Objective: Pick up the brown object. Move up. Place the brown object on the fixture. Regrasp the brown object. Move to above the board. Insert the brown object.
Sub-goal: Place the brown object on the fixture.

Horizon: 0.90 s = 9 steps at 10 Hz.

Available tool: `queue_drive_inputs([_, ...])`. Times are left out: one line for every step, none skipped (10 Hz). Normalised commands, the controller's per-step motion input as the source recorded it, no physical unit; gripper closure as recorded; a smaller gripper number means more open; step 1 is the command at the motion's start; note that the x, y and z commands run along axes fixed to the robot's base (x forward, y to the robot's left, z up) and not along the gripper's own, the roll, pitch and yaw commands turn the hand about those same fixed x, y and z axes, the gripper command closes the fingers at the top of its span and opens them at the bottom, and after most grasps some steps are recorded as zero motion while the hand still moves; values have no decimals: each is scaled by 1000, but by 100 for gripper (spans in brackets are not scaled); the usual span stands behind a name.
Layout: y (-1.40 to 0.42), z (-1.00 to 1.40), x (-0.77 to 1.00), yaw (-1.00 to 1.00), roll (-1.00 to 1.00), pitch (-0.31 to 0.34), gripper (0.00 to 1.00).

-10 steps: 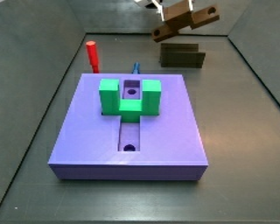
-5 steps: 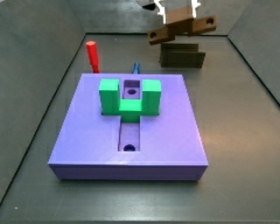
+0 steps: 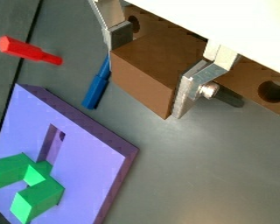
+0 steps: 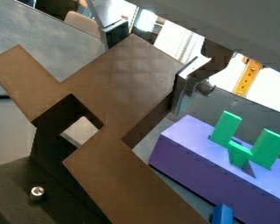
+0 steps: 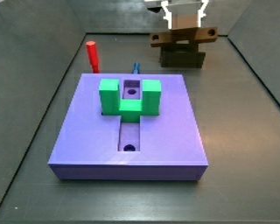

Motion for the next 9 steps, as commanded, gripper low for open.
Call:
queue_drive_inputs([0, -309, 0, 129, -26, -186, 100])
queue_drive_inputs([0, -423, 69, 57, -37, -57, 100])
queue_drive_inputs([0, -420, 91, 0, -40, 0, 100])
queue_drive_inputs([3, -203, 0, 0, -20, 129, 100])
queue_drive_inputs([60, 0, 140, 114, -197, 374, 100])
queue_drive_inputs([40, 3, 294, 217, -177, 494, 100])
queue_drive_inputs([0, 0, 300, 317, -23, 529, 100])
queue_drive_inputs([0, 0, 329, 306, -20, 489, 100])
queue_drive_inputs([3, -60, 451, 23, -57, 371, 100])
